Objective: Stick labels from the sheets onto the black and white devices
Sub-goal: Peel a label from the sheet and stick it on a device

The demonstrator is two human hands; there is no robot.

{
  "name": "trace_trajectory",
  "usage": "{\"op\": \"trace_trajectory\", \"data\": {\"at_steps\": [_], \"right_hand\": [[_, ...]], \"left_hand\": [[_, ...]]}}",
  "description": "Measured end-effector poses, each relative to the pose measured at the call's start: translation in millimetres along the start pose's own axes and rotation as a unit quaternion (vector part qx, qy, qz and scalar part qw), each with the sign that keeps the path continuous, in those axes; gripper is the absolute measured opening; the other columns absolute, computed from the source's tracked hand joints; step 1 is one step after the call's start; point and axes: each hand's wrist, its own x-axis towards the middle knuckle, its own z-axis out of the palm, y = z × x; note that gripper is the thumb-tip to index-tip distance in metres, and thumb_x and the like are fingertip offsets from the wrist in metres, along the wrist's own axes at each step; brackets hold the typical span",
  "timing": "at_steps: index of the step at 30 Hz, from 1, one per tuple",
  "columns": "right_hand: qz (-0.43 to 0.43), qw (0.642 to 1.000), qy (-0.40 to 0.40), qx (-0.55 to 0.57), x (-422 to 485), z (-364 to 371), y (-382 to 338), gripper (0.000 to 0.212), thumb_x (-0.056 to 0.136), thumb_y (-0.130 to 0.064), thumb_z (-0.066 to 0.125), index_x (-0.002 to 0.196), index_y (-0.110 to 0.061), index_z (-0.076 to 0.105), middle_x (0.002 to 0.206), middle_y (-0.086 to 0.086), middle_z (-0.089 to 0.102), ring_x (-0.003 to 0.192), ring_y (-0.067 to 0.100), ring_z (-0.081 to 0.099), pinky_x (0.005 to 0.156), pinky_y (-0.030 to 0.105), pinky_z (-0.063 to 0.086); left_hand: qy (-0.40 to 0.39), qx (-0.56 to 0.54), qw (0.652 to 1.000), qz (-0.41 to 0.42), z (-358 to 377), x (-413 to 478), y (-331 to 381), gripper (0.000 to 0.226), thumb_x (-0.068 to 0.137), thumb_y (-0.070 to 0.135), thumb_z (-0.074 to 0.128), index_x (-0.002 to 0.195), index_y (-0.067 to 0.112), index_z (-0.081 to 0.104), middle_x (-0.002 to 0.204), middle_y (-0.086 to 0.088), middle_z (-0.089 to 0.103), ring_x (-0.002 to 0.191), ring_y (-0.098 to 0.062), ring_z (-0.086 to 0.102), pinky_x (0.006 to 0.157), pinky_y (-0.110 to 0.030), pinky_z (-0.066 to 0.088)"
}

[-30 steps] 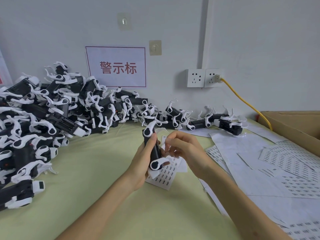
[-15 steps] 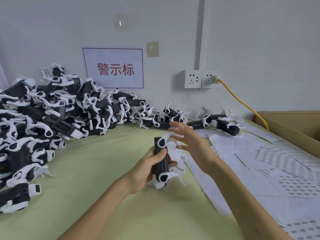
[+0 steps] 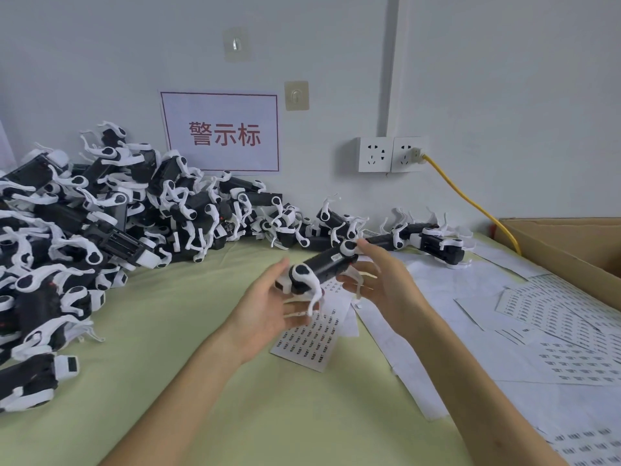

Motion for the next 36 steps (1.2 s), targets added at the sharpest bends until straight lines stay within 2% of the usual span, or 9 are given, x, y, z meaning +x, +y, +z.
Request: {"op": "trace_trajectory", "data": {"at_steps": [4, 10, 15, 17, 19, 22, 27, 33, 36], "right_hand": [[0.045, 0.991, -0.010, 0.126, 1.5, 0.5, 2.3, 0.030, 0.097, -0.026, 0.064, 0.118, -0.005, 0.060, 0.097, 0.020, 0.064, 0.091, 0.037, 0.073, 0.080, 0.041, 0.061], [0.123, 0.981, -0.150, 0.020, -1.8, 1.8, 4.3, 0.047, 0.094, -0.032, 0.061, 0.129, -0.001, 0.058, 0.113, 0.030, 0.071, 0.101, 0.036, 0.073, 0.082, 0.036, 0.061], [0.128, 0.974, -0.052, 0.177, 8.2, -17.8, 0.8, 0.054, 0.096, -0.033, 0.061, 0.130, 0.009, 0.058, 0.116, 0.032, 0.068, 0.100, 0.042, 0.072, 0.082, 0.037, 0.063], [0.046, 0.941, -0.020, 0.336, 9.6, -37.5, -12.4, 0.055, 0.100, -0.037, 0.056, 0.135, 0.005, 0.055, 0.123, 0.028, 0.067, 0.107, 0.039, 0.072, 0.089, 0.038, 0.060], [-0.078, 0.860, -0.019, 0.504, 5.8, -68.3, -27.6, 0.056, 0.103, -0.045, 0.048, 0.139, -0.002, 0.052, 0.139, 0.025, 0.060, 0.125, 0.038, 0.063, 0.104, 0.045, 0.050], [-0.175, 0.790, 0.059, 0.585, -3.9, -106.9, -36.5, 0.056, 0.107, -0.047, 0.037, 0.147, -0.008, 0.044, 0.142, 0.020, 0.059, 0.130, 0.035, 0.059, 0.107, 0.044, 0.045], [-0.035, 0.872, 0.241, 0.426, 4.1, -98.2, -24.6, 0.039, 0.106, -0.028, 0.039, 0.130, -0.012, 0.064, 0.111, 0.004, 0.074, 0.087, 0.016, 0.069, 0.074, 0.025, 0.048], [-0.036, 0.978, 0.200, 0.050, 9.3, -52.5, -18.4, 0.022, 0.095, -0.018, 0.053, 0.090, -0.014, 0.074, 0.073, 0.001, 0.070, 0.054, 0.012, 0.059, 0.058, 0.024, 0.041], [-0.097, 0.965, 0.136, -0.204, 8.4, -32.6, -6.1, 0.020, 0.096, -0.016, 0.055, 0.093, -0.019, 0.075, 0.084, -0.003, 0.074, 0.065, 0.010, 0.065, 0.062, 0.026, 0.044]], "left_hand": [[0.068, -0.081, 0.992, 0.068, -6.3, 2.9, 1.3, 0.047, 0.094, 0.048, 0.053, 0.113, 0.006, 0.063, 0.101, -0.020, 0.066, 0.085, -0.029, 0.065, 0.075, -0.039, 0.049], [0.252, -0.057, 0.959, 0.120, -12.9, 6.9, 1.8, 0.023, 0.105, 0.026, 0.050, 0.108, 0.005, 0.058, 0.096, -0.016, 0.066, 0.077, -0.030, 0.069, 0.078, -0.040, 0.059], [0.251, 0.005, 0.956, 0.151, -13.5, 3.2, 2.4, 0.017, 0.108, 0.016, 0.040, 0.108, 0.008, 0.055, 0.097, -0.015, 0.065, 0.078, -0.029, 0.067, 0.077, -0.039, 0.056], [0.243, 0.026, 0.956, 0.160, -16.4, 2.8, 3.6, 0.017, 0.108, 0.016, 0.040, 0.106, 0.009, 0.055, 0.095, -0.014, 0.064, 0.075, -0.028, 0.065, 0.076, -0.039, 0.054], [0.235, 0.042, 0.959, 0.155, -16.8, 5.2, 2.8, 0.016, 0.108, 0.017, 0.040, 0.107, 0.009, 0.054, 0.095, -0.014, 0.063, 0.075, -0.028, 0.064, 0.076, -0.040, 0.053], [0.222, 0.078, 0.961, 0.147, -12.3, 7.6, -2.7, 0.018, 0.108, 0.017, 0.040, 0.102, 0.012, 0.056, 0.095, -0.014, 0.063, 0.074, -0.031, 0.063, 0.075, -0.041, 0.051], [0.222, 0.160, 0.949, 0.157, -6.0, 8.0, -7.6, 0.019, 0.107, 0.014, 0.041, 0.100, 0.014, 0.059, 0.095, -0.014, 0.066, 0.073, -0.032, 0.063, 0.070, -0.040, 0.049], [0.223, 0.270, 0.926, 0.144, -2.9, 9.8, -15.0, 0.011, 0.104, 0.013, 0.050, 0.103, 0.016, 0.061, 0.102, -0.011, 0.070, 0.076, -0.024, 0.068, 0.072, -0.036, 0.050], [0.212, 0.337, 0.904, 0.153, -4.2, 10.9, -20.0, 0.010, 0.102, 0.014, 0.055, 0.106, 0.021, 0.061, 0.111, -0.002, 0.067, 0.087, -0.018, 0.070, 0.079, -0.033, 0.050]]}}
